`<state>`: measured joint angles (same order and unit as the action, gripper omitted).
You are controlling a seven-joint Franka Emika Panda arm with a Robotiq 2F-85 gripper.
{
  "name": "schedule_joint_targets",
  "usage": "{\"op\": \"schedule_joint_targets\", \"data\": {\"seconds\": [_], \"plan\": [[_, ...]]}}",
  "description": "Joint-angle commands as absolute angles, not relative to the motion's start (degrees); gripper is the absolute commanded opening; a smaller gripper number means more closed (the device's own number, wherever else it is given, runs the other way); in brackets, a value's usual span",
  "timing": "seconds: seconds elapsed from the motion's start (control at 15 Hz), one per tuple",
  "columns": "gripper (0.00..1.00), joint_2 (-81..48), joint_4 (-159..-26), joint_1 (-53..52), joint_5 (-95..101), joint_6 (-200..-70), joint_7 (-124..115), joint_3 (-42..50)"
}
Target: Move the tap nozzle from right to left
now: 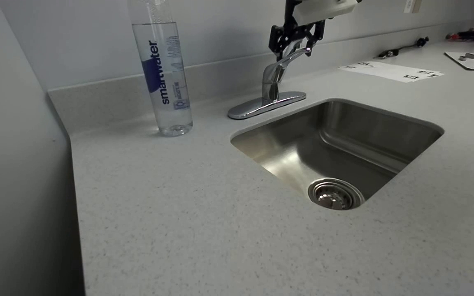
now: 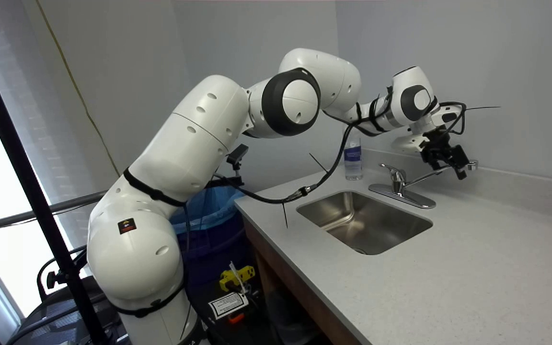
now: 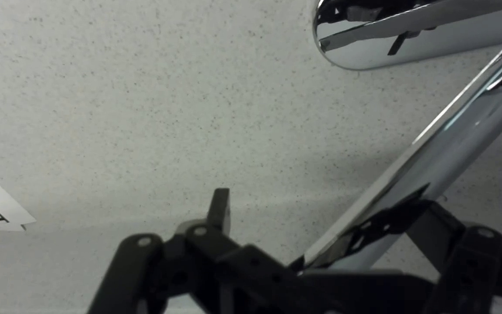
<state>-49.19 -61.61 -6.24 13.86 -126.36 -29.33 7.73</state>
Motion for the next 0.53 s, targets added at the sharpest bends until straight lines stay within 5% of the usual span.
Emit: {"op": "schedule_joint_targets", "data": {"seconds": [0.0,0.47], "plan": [[1.00,-46.8,-65.5,-6.7,14.0,-125.0,-26.6,9.2],[1.00,-42.0,-71.0,-6.2,14.4,-119.7,-20.7,8.9]]}}
